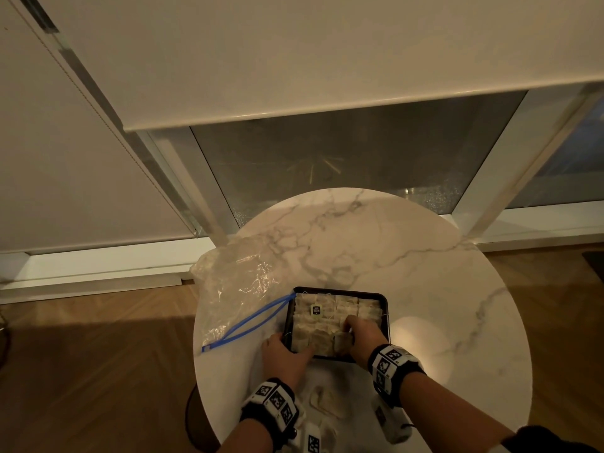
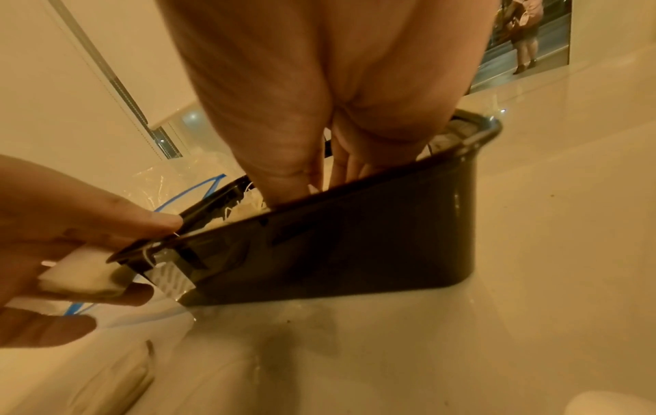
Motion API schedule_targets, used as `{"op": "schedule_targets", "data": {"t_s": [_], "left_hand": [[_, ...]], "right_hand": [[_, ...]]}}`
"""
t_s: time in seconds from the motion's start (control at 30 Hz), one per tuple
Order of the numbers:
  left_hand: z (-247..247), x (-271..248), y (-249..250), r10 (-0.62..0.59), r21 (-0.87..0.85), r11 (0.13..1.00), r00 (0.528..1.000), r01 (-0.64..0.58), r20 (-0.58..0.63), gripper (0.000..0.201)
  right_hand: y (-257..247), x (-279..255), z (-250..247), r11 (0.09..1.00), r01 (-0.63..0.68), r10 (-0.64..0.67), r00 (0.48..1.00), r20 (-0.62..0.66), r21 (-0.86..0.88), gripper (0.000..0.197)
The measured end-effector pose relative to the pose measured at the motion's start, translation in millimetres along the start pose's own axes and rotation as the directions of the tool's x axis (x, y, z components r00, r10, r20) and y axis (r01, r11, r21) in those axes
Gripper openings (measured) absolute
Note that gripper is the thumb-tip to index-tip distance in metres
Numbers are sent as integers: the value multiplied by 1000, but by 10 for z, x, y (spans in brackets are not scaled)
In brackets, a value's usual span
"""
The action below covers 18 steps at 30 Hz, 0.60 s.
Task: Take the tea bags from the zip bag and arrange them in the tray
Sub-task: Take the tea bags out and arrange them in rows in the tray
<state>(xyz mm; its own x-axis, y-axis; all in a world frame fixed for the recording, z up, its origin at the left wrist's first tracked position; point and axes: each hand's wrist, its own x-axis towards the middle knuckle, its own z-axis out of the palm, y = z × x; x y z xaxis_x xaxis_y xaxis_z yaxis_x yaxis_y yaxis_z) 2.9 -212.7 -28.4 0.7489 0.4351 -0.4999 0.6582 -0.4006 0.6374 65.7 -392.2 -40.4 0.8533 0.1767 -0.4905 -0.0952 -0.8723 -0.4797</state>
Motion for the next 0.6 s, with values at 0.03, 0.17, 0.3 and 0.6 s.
{"op": "schedule_targets", "data": {"t_s": [0.03, 0.17, 0.3, 0.6], "left_hand": [[-10, 3, 7, 7, -9, 1000, 1000, -7, -7, 73], [-105, -8, 65, 74, 14, 997, 993, -73, -88, 52], [-214, -70, 37, 198, -152, 963, 968, -221, -154, 23], [-391, -418, 320, 370, -565, 783, 925, -262, 84, 44]], "right_hand": [[9, -13, -13, 1000, 3, -3, 1000, 2, 7, 21], [33, -74, -145, 998, -14, 15, 1000, -22, 60, 26], [58, -175, -378, 974, -53, 83, 989, -126, 222, 24], [-221, -621, -747, 850, 165, -29, 963, -268, 500, 5]]}}
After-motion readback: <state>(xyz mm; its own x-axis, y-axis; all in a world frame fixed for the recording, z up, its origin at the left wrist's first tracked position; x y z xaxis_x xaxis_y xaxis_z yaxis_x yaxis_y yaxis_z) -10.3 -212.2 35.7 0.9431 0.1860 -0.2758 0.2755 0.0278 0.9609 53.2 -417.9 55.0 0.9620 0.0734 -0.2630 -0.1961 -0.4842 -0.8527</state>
